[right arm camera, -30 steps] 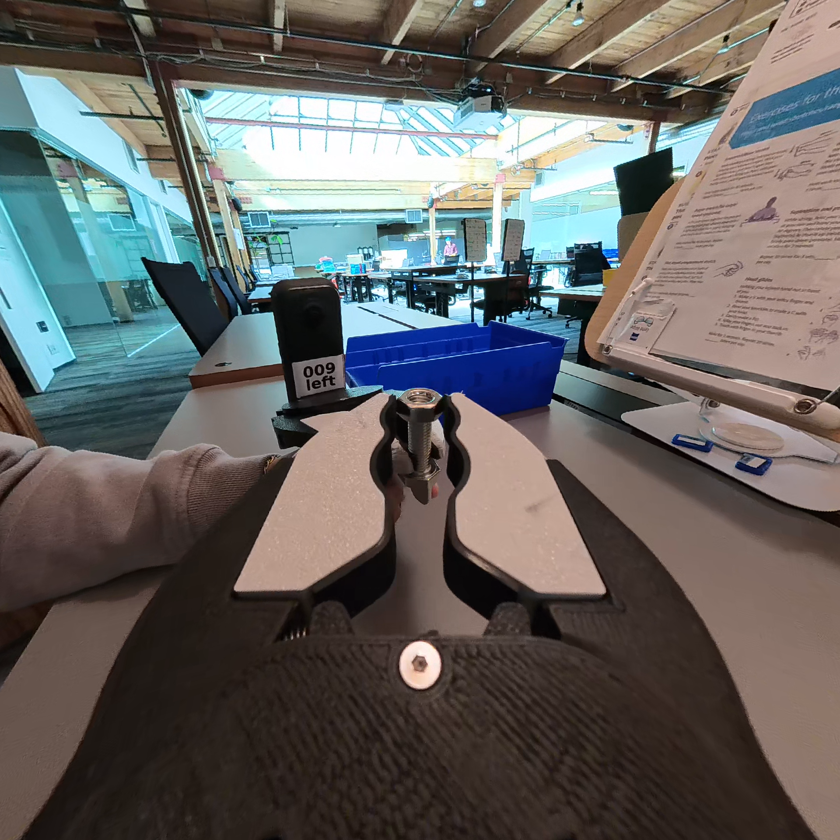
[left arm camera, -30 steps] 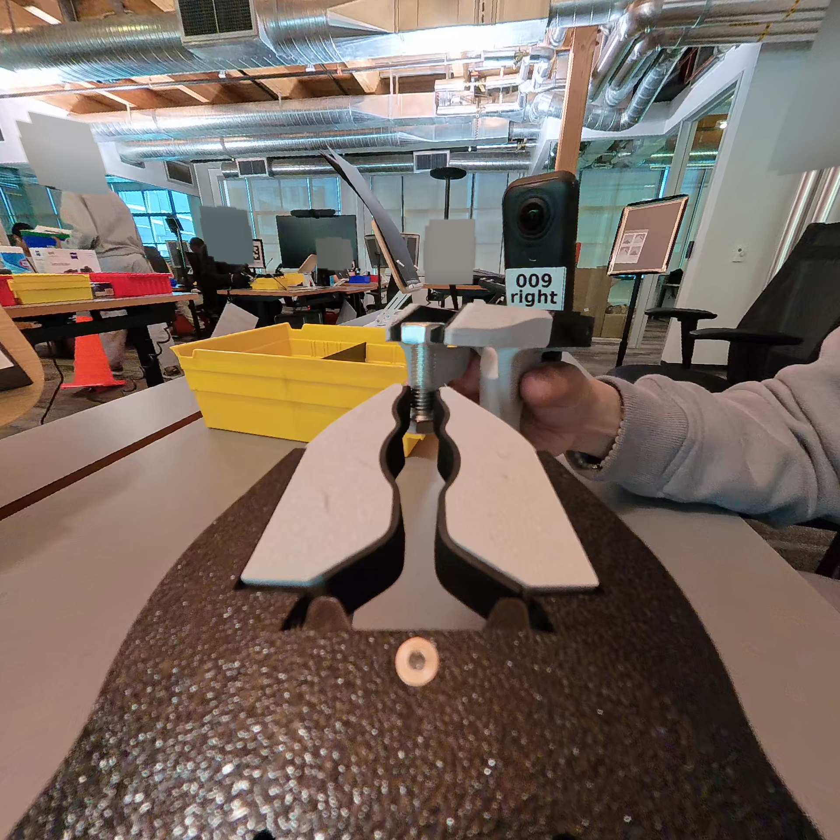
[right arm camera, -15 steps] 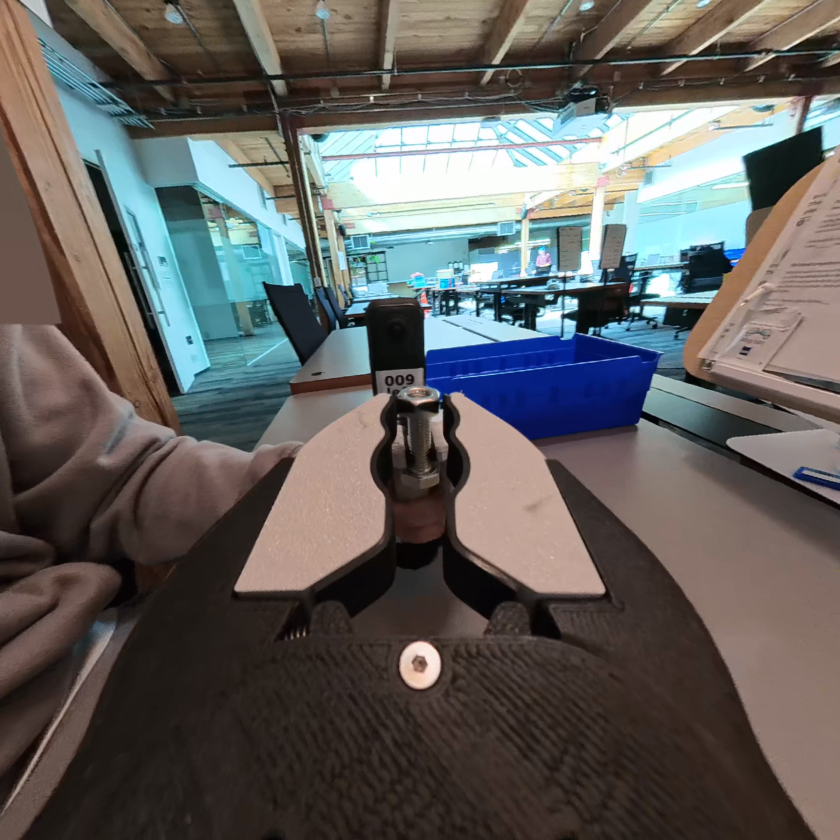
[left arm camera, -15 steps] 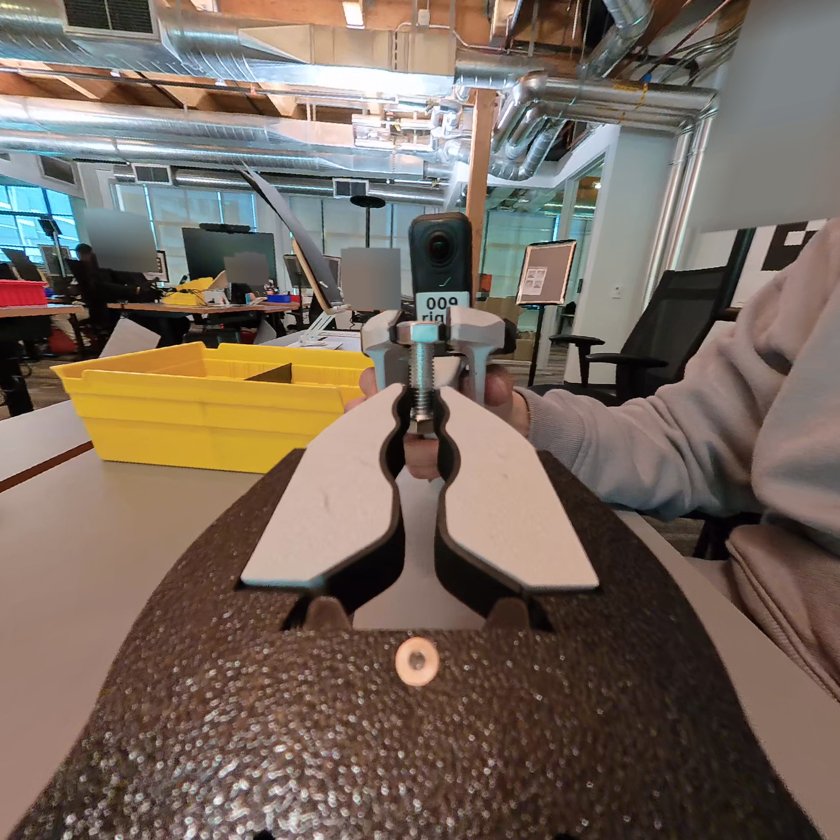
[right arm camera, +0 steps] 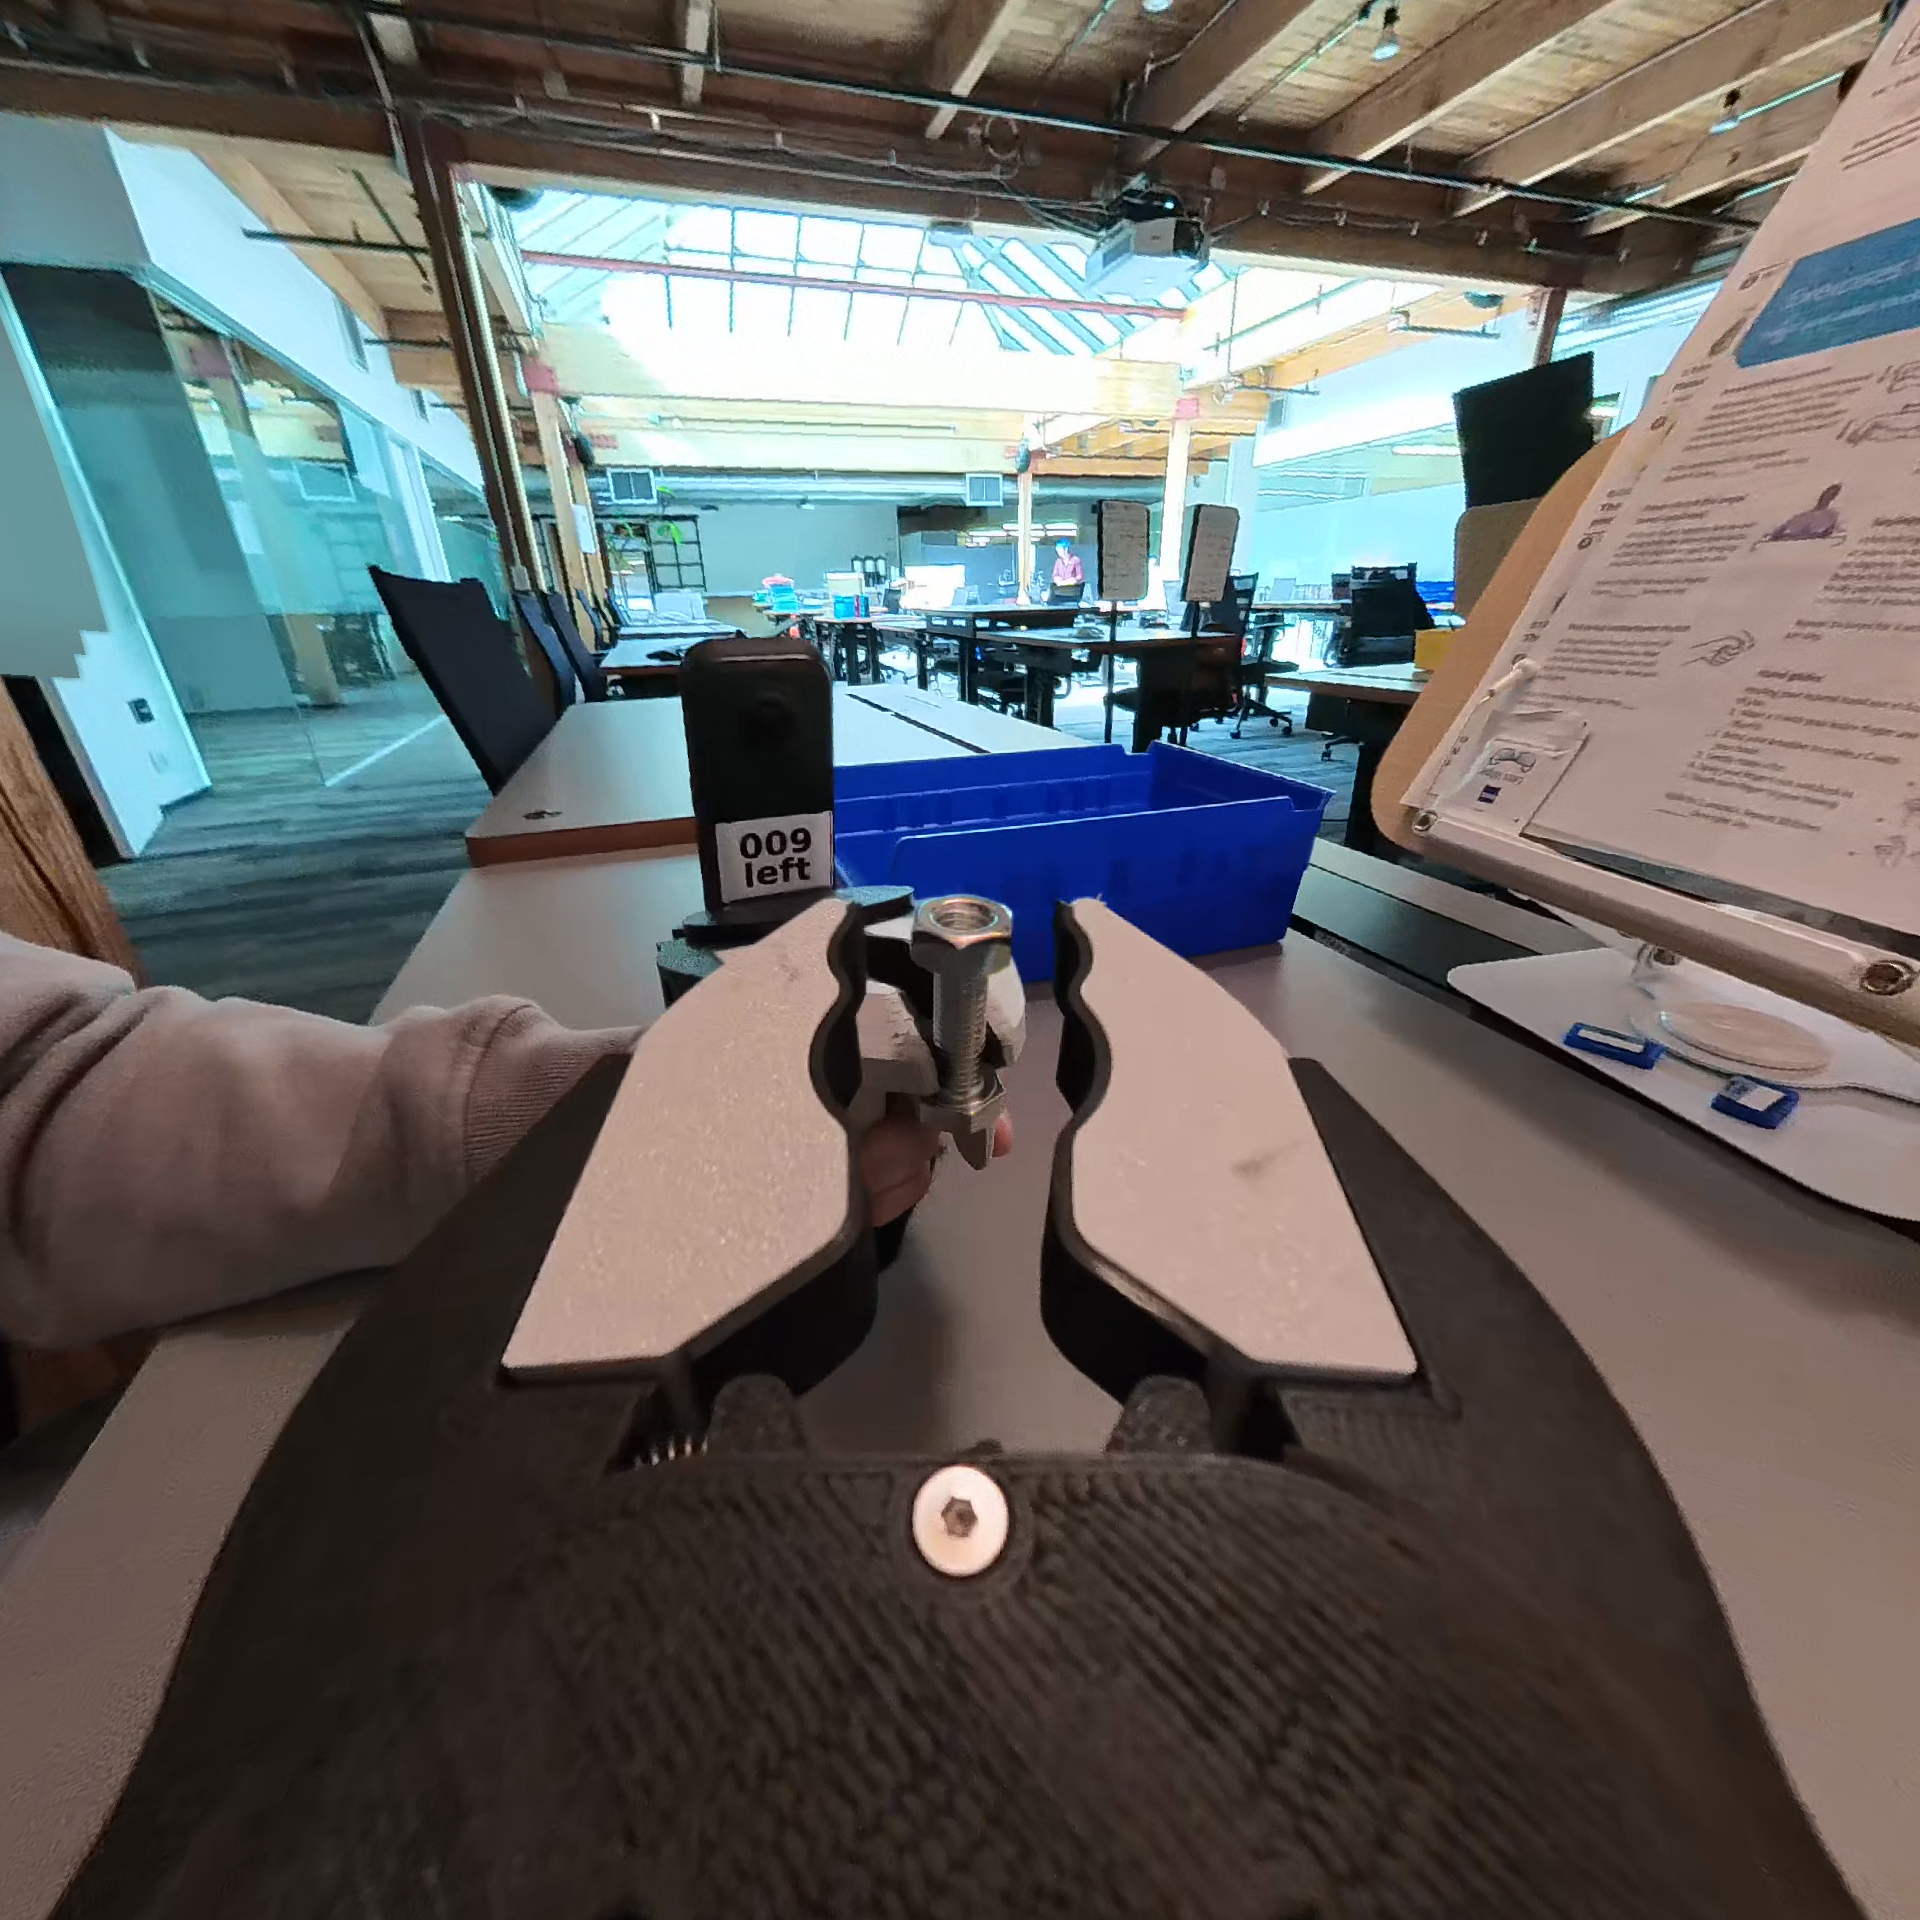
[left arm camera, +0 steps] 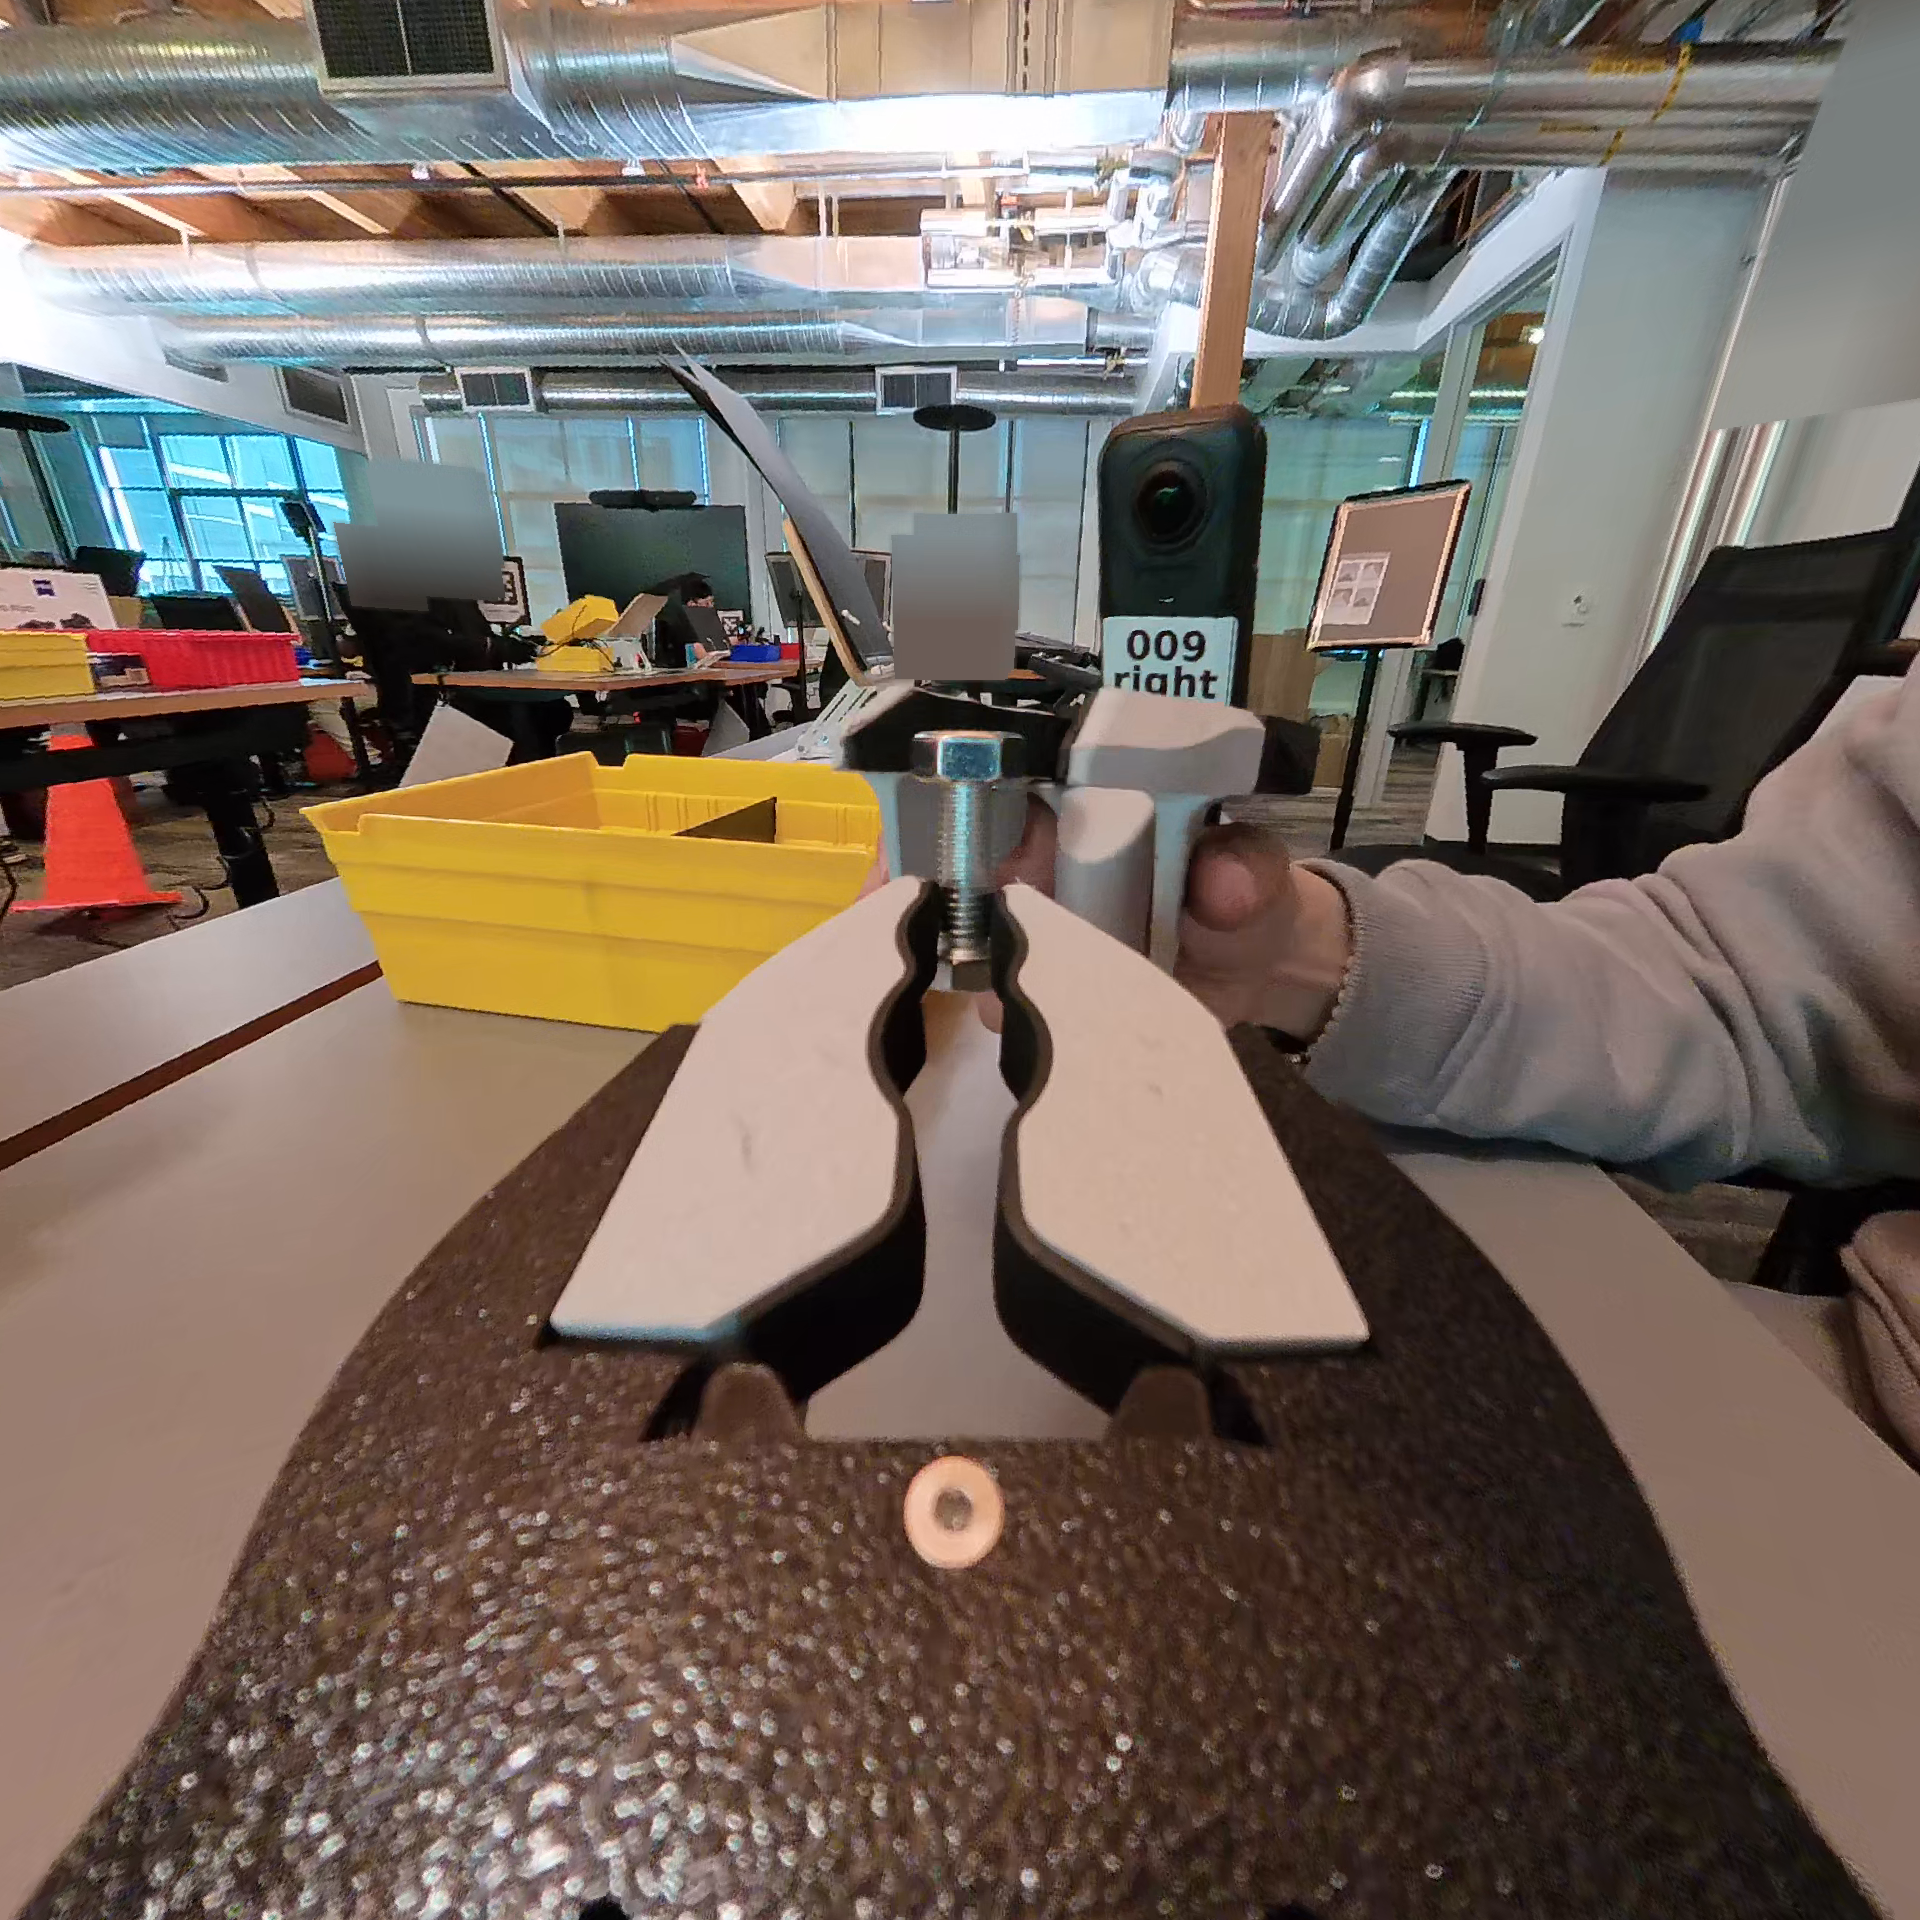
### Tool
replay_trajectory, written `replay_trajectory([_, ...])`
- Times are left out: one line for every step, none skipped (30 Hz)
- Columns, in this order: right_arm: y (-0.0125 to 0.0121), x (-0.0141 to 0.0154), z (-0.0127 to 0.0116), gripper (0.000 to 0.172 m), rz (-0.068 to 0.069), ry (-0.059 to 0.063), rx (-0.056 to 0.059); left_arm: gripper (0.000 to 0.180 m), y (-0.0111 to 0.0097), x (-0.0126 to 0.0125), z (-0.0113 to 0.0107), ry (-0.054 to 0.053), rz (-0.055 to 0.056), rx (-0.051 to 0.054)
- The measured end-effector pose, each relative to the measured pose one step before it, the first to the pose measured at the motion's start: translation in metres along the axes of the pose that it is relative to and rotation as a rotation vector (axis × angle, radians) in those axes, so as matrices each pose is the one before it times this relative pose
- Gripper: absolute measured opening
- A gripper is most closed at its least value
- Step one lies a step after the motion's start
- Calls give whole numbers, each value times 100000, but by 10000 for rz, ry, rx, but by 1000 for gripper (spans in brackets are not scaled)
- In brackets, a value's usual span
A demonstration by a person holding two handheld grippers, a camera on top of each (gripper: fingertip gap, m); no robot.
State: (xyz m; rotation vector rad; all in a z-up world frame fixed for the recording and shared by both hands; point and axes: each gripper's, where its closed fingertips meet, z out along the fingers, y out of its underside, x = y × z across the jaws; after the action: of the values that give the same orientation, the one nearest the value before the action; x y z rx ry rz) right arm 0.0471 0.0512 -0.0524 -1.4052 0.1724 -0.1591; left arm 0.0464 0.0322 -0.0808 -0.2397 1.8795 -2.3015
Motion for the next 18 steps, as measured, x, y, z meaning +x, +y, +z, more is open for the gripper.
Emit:
replay_trajectory([133,-315,35,31,-63,-191,-81,8,72,6,17,4,15,-40])
replay_trajectory([44,-262,35,28,1,-175,-42,8,33,28,21,5,22,-12])
replay_trajectory([-69,150,-24,23,6,97,25,8,-24,80,14,42,22,19])
replay_trajectory([-105,140,-84,18,-40,67,58,8,-59,106,31,49,15,24])
replay_trajectory([-71,-71,-95,18,12,-122,39,8,-43,101,52,40,16,9])
replay_trajectory([-54,-63,-63,18,108,-141,14,8,-26,84,52,42,2,4])
replay_trajectory([-71,-16,-52,18,114,-100,34,8,12,57,28,39,-13,-4])
replay_trajectory([-296,-36,-107,18,115,-89,199,8,56,41,-14,46,-16,-20])
replay_trajectory([-494,-49,-161,18,211,-128,292,8,66,37,-37,54,-31,-9])
replay_trajectory([-498,63,-206,18,261,-89,251,8,3,-8,-47,27,-41,26])
replay_trajectory([-431,274,-253,18,152,53,183,8,-39,-61,-57,-28,-14,26])
replay_trajectory([-473,437,-334,17,-121,228,163,8,-20,-97,-32,-59,21,-12])
replay_trajectory([-650,624,-502,17,-409,417,172,8,-6,-71,-30,-44,29,-21])
replay_trajectory([-881,975,-702,18,-626,669,160,8,-35,-48,-35,-40,12,5])
replay_trajectory([-964,1510,-918,18,-734,912,76,8,-26,-85,-27,-64,8,0])
replay_trajectory([-671,2280,-1100,18,-795,1232,-172,8,41,-84,-32,-60,22,-47])
replay_trajectory([-52,3235,-1256,18,-879,1653,-513,8,85,-65,-22,-56,43,-83])
replay_trajectory([756,3677,-1176,18,-937,1734,-858,8,91,-76,-3,-58,47,-85])
